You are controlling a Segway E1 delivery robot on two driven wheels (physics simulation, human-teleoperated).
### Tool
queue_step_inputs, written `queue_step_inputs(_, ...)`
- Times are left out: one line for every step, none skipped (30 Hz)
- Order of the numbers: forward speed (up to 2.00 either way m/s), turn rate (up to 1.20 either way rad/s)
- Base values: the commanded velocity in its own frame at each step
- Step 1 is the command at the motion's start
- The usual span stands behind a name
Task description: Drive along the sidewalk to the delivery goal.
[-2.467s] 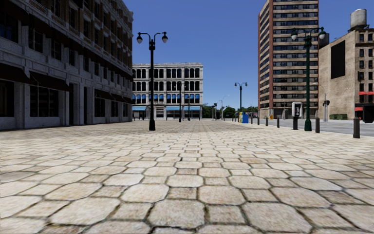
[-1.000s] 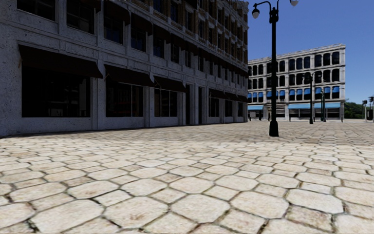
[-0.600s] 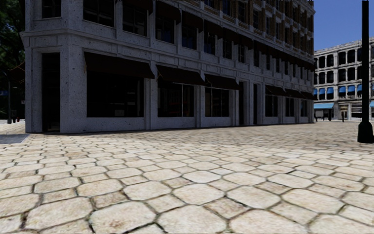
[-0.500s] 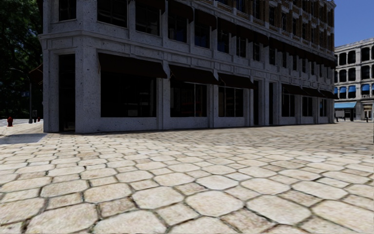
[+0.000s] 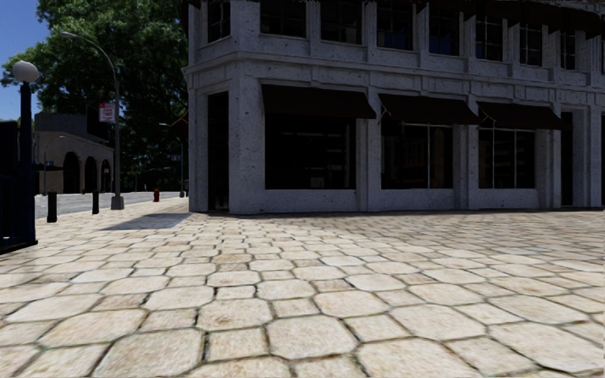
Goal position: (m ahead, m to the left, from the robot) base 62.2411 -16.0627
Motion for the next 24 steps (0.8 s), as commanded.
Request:
queue_step_inputs(1.96, 0.74)
queue_step_inputs(1.96, 0.73)
queue_step_inputs(1.96, 0.73)
queue_step_inputs(1.96, 0.72)
queue_step_inputs(1.96, 0.72)
queue_step_inputs(1.96, 0.72)
queue_step_inputs(1.96, 0.72)
queue_step_inputs(1.96, 0.72)
queue_step_inputs(1.96, 0.72)
queue_step_inputs(1.96, 0.71)
queue_step_inputs(1.96, 0.71)
queue_step_inputs(1.96, 0.71)
queue_step_inputs(1.96, 0.71)
queue_step_inputs(1.96, 0.7)
queue_step_inputs(1.96, 0.7)
queue_step_inputs(1.96, 0.69)
queue_step_inputs(1.96, 0.69)
queue_step_inputs(1.96, 0.68)
queue_step_inputs(1.96, 0.68)
queue_step_inputs(1.96, 0.68)
queue_step_inputs(1.96, 0.68)
queue_step_inputs(1.96, 0.68)
queue_step_inputs(1.96, 0.68)
queue_step_inputs(1.96, 0.63)
